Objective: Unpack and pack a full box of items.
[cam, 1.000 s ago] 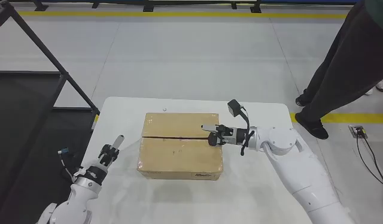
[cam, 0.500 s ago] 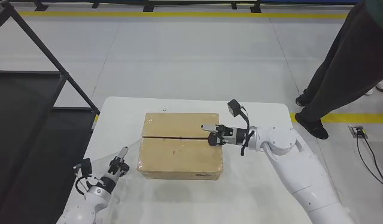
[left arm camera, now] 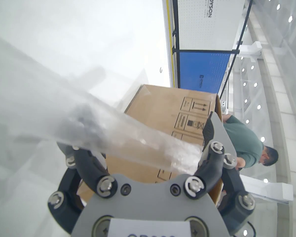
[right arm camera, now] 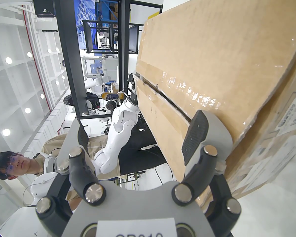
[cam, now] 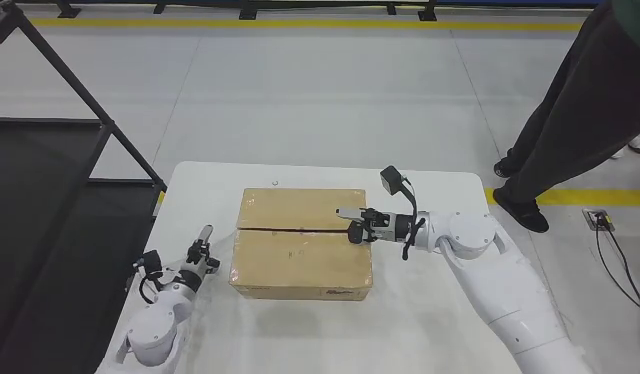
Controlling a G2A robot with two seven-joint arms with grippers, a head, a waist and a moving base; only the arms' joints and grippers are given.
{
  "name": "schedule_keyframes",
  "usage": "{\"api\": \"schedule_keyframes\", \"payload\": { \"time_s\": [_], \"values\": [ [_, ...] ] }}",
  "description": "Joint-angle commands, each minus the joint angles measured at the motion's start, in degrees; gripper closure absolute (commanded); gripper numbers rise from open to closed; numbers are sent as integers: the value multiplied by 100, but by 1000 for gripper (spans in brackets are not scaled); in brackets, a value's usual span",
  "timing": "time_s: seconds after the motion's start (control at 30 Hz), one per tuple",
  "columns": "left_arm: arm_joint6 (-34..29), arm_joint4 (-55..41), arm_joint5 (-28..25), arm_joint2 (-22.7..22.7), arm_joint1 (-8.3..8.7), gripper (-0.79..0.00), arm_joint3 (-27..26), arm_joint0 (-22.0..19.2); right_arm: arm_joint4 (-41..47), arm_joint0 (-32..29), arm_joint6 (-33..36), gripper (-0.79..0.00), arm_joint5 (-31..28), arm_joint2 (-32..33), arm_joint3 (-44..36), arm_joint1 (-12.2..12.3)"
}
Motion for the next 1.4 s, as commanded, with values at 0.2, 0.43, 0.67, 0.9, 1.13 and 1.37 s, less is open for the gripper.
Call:
{"api": "schedule_keyframes", "payload": {
  "time_s": [0.2, 0.43, 0.67, 0.9, 1.13, 1.37],
  "values": [
    [687, 67, -434, -205, -56, -785, -205, 62, 0, 0, 0, -785, 0, 0, 0, 0],
    [1138, 555, -460, -596, -29, -785, -1022, 518, 0, 0, 0, -785, 0, 0, 0, 0],
    [1665, 1022, -255, -904, -37, -785, -1564, 807, 0, 0, 0, -785, 0, 0, 0, 0],
    [1759, 895, -122, -1370, -46, -785, -1788, 955, -10, -42, -69, -785, -2, -1, -31, 0],
    [1737, 854, -55, -1723, -60, -785, -2057, 1153, -164, -185, -555, -785, 223, -61, -206, -12],
    [1725, 843, -52, -1942, -85, -785, -2198, 1218, -168, -156, -619, -785, 219, -135, -172, -39]
  ]
}}
